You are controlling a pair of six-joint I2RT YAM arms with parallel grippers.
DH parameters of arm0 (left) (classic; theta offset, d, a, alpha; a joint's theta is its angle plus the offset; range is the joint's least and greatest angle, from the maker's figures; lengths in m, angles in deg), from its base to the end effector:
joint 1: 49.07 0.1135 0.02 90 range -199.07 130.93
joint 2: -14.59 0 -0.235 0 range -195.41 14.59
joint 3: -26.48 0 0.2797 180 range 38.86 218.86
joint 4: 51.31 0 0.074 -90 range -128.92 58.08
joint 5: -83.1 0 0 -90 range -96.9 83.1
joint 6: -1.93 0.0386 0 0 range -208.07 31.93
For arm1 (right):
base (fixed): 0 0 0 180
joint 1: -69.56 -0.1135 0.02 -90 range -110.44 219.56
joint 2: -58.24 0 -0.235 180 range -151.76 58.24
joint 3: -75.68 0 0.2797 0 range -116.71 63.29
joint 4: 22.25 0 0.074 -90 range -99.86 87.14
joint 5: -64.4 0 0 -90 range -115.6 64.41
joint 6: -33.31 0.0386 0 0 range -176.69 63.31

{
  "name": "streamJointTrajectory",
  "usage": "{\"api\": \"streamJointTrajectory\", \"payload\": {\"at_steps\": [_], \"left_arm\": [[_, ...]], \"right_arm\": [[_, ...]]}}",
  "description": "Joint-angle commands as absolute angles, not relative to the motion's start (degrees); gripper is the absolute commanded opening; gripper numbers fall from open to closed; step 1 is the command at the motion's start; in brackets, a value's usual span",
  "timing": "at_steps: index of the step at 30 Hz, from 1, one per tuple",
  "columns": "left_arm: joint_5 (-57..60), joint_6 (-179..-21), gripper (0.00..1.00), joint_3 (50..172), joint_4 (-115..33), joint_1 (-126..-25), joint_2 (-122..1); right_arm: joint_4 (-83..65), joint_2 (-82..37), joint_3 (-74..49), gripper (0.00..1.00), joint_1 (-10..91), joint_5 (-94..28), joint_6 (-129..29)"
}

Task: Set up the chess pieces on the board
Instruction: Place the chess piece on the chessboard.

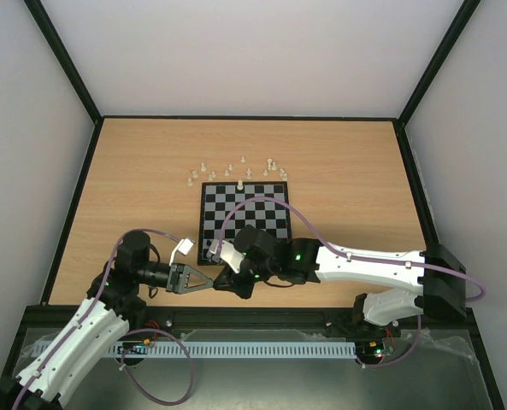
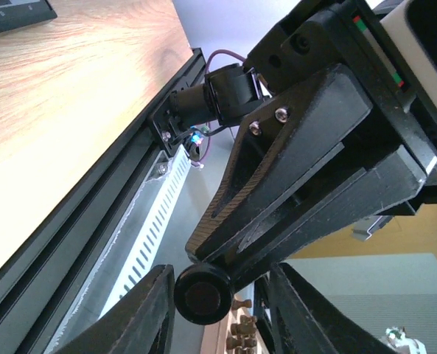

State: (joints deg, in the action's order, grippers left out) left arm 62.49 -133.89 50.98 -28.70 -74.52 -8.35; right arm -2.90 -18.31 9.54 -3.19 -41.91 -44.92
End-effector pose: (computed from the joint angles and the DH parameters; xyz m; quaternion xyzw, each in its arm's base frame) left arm 0.1334 -0.1035 0.1812 0.1973 0.7241 -0.6525 0.1049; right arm 0.0895 0.3249 0.2364 -0.4958 0.7017 0.4249 0.2851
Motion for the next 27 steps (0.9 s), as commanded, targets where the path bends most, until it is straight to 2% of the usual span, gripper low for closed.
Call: {"api": "streamJointTrajectory", "payload": {"at_steps": [1, 12, 24, 27], "left_arm": [[63.49, -134.47, 0.33, 50.66, -28.17, -74.57, -8.68], [63.28, -133.88, 0.18, 50.54, -29.60, -74.60, -10.58], [59.32, -138.08, 0.16, 51.88, -33.53, -74.56, -8.63], [57.32, -140.58, 0.16, 52.03, -35.35, -74.56, -7.46]], "right_arm": [[-3.12, -18.25, 10.58, 0.06, -3.04, -42.67, -45.59], [-3.17, -18.60, 10.95, 0.07, -2.87, -43.29, -45.81], [-5.51, -11.07, 13.52, 0.54, -0.94, -34.28, -39.59], [-7.63, -7.30, 15.91, 0.58, -0.76, -31.38, -36.72]]}}
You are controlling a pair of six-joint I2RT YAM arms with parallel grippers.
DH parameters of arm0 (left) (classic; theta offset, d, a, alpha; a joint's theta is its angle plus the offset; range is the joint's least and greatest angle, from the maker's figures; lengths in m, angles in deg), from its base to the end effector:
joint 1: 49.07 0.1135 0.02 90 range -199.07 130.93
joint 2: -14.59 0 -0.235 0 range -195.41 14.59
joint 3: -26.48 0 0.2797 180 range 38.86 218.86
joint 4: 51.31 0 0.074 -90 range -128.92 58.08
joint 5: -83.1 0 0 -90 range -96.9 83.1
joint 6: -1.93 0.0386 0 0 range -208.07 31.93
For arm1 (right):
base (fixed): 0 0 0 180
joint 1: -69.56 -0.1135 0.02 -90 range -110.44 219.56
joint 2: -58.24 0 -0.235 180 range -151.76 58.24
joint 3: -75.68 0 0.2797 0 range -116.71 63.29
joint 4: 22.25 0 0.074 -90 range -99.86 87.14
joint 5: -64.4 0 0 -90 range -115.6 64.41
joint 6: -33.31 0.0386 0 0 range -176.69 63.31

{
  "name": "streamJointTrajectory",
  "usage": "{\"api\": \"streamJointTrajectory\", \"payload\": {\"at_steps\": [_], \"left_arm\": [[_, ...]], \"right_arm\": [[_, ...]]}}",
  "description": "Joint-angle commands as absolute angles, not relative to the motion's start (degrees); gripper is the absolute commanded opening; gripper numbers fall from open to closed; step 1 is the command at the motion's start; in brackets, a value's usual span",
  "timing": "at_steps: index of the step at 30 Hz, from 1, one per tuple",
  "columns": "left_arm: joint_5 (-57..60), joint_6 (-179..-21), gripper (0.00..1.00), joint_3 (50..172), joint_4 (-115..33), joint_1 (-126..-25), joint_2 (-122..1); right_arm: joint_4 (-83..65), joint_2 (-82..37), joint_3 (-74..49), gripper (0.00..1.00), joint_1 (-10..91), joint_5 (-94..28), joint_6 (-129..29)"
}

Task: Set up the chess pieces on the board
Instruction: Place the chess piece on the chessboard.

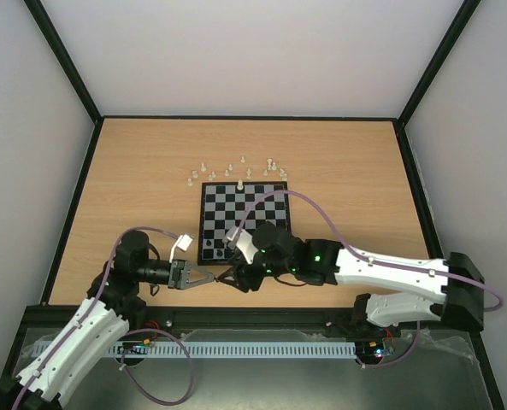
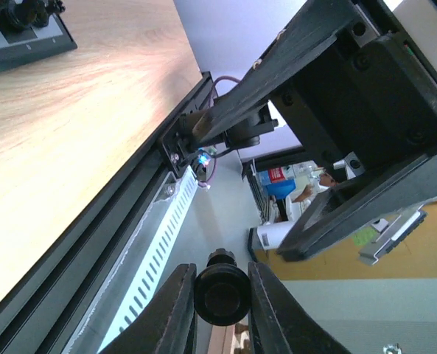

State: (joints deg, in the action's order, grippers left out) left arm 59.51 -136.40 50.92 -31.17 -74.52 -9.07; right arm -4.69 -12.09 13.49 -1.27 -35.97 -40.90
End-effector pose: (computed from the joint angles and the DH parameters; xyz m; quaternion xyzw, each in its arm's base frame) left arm 0.1372 -0.1045 0.1820 0.1749 0.7319 -0.6478 0.1187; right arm 0.0981 0.3033 0.2466 -0.4323 0.7256 0.4192 0.3331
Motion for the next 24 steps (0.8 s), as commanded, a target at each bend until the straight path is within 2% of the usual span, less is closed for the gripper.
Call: {"api": "streamJointTrajectory", "payload": {"at_steps": [1, 7, 14, 24], "left_arm": [[56.50, -141.81, 0.16, 52.08, -36.45, -74.56, -6.95], [49.30, -147.82, 0.16, 53.33, -41.11, -74.64, -5.18], [42.16, -155.10, 0.16, 53.48, -47.61, -74.73, -2.64], [38.35, -161.15, 0.16, 53.54, -53.37, -74.98, -1.05]], "right_arm": [[-8.61, -5.99, 16.90, 0.60, -0.80, -29.86, -35.23], [-18.69, 0.99, 23.84, 0.62, 0.71, -25.60, -22.45], [-36.94, 4.86, 32.33, 0.63, 5.59, -35.31, -7.73], [-55.40, -1.82, 33.94, 0.58, 9.09, -44.65, 2.93]]}}
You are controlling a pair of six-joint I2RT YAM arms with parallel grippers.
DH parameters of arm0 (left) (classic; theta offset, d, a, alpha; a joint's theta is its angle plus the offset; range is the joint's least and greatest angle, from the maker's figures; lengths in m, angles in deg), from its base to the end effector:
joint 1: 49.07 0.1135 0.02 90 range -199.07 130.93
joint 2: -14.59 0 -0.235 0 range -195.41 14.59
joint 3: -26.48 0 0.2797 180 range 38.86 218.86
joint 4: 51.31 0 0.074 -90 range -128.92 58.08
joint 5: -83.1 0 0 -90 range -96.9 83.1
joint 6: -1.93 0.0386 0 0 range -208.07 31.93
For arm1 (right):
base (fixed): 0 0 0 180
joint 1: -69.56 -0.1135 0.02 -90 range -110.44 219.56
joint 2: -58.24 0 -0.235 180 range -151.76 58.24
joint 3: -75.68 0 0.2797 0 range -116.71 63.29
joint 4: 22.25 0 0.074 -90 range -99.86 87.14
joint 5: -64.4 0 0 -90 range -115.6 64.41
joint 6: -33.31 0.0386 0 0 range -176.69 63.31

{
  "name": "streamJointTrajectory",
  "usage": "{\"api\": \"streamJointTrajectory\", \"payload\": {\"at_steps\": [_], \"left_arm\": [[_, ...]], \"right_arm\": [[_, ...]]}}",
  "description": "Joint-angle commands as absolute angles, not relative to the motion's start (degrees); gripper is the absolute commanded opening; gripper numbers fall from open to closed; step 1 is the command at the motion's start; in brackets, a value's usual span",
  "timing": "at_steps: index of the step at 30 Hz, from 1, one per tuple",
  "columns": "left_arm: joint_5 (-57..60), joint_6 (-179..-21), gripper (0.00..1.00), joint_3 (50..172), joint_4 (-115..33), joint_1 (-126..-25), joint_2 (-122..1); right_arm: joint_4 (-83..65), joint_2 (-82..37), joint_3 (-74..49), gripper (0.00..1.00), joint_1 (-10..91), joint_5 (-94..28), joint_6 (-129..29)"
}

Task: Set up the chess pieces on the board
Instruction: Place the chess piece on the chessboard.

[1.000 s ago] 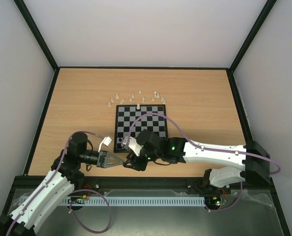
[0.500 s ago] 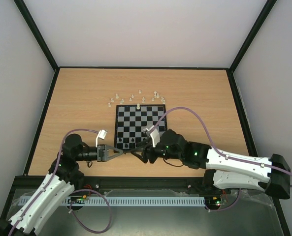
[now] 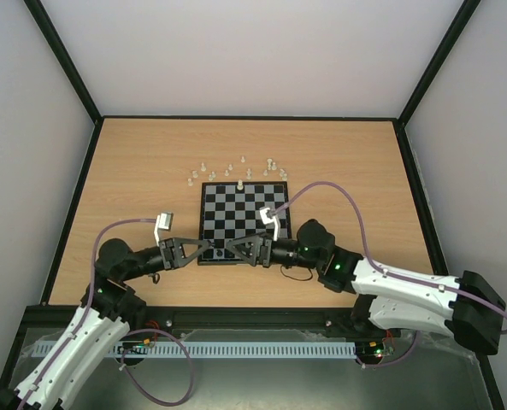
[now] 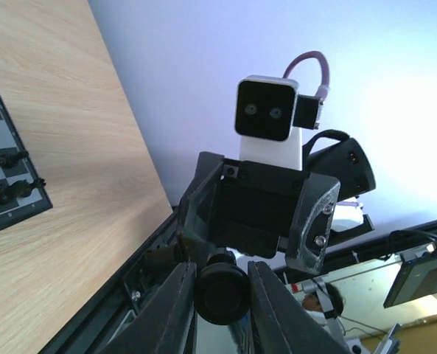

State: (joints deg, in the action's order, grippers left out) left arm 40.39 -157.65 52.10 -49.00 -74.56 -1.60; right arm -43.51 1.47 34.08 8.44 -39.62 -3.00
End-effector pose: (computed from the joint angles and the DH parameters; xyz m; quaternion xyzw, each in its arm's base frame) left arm 0.1409 -0.0986 0.2373 0.0511 0.6748 -0.6858 0.2678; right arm 0.1232 0.2427 0.2487 -0.1336 0.6563 0.6658 0.3289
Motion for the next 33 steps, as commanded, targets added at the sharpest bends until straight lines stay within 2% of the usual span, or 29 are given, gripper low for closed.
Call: {"api": "streamJointTrajectory", "payload": {"at_steps": [1, 13, 29, 33], "left_arm": [[38.23, -161.45, 0.16, 53.54, -53.61, -75.04, -0.16], [38.26, -162.77, 0.16, 53.29, -54.85, -75.51, 1.29], [38.94, -163.21, 0.16, 52.59, -54.57, -75.77, 2.49], [39.09, -162.92, 0.16, 52.53, -54.15, -75.86, 2.80]], "right_arm": [[-56.61, -3.12, 33.36, 0.58, 9.17, -45.61, 3.42], [-65.92, -10.84, 29.73, 0.48, 9.29, -51.25, 7.21], [-66.56, -13.98, 27.71, 0.29, 9.28, -51.81, 7.48], [-66.46, -14.73, 27.07, 0.27, 9.38, -52.08, 7.38]]}}
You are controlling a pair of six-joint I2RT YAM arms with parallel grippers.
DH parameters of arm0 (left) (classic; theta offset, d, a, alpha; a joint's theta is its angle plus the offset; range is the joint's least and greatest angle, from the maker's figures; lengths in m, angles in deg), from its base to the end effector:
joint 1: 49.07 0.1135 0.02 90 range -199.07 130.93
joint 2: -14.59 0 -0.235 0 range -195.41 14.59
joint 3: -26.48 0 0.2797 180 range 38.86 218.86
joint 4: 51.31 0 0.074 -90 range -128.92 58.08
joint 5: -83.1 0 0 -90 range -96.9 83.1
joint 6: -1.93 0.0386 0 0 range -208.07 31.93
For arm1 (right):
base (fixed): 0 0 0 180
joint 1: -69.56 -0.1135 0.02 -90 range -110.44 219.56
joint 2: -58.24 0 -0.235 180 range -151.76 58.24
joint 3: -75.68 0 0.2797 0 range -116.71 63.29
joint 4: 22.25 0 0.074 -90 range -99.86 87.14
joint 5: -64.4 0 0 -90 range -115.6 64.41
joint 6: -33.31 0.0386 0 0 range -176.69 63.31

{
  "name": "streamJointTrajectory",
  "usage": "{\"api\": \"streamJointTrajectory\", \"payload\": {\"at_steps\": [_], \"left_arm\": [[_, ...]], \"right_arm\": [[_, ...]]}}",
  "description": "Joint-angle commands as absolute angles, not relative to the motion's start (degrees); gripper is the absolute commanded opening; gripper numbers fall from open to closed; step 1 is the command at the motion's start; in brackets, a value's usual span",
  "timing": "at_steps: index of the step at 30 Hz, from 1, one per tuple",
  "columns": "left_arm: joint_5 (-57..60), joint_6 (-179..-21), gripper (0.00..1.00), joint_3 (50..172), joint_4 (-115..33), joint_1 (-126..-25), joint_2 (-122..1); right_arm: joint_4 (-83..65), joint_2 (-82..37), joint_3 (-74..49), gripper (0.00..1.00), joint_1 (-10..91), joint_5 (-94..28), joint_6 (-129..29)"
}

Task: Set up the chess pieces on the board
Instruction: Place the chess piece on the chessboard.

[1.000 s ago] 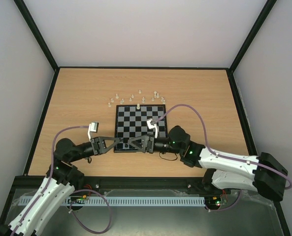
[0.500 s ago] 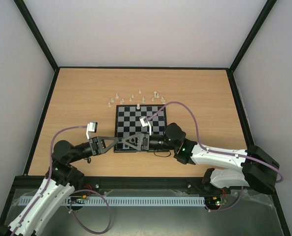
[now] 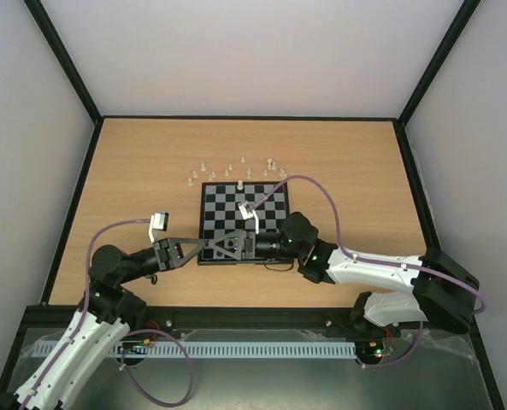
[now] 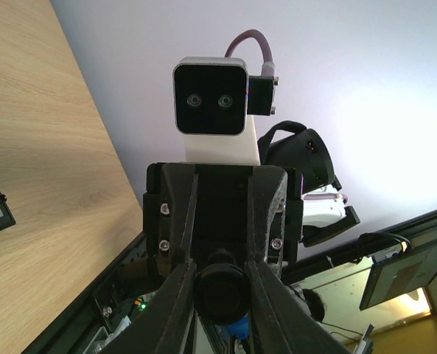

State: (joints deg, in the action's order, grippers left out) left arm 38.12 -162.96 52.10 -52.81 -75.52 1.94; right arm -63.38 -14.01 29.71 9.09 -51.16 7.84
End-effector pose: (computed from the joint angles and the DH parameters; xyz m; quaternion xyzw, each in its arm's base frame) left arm 0.1323 -0.0963 0.2530 0.0439 0.6401 -0.7135 0.2815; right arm 0.1355 0.2730 0.2414 -0.1541 0.6005 0.7479 0.2372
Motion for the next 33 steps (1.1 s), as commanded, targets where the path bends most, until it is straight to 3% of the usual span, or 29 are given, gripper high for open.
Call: {"api": "streamJointTrajectory", "payload": {"at_steps": [1, 18, 21, 25, 28, 33], "left_arm": [[39.20, -162.87, 0.16, 52.44, -54.05, -75.87, 2.81], [39.21, -161.71, 0.20, 52.01, -53.96, -75.97, 1.73], [38.15, -158.40, 0.33, 53.67, -50.30, -75.97, 1.20], [35.65, -152.06, 0.62, 58.86, -41.16, -75.96, 0.99], [32.19, -146.26, 0.71, 63.99, -32.80, -75.96, 1.10], [24.68, -137.50, 0.76, 72.00, -19.79, -75.91, -0.04]], "right_arm": [[-66.53, -14.93, 26.86, 0.27, 9.36, -52.20, 7.32], [-62.32, -15.08, 25.91, 0.09, 9.51, -51.24, 5.79], [-57.41, -14.29, 25.06, 0.09, 9.44, -49.61, 3.82], [-45.73, -12.23, 22.47, 0.09, 9.46, -45.79, -0.69], [-38.10, -10.56, 20.55, 0.09, 9.47, -43.55, -3.98], [-22.96, -10.82, 13.57, 0.09, 9.45, -39.89, -10.23]]}}
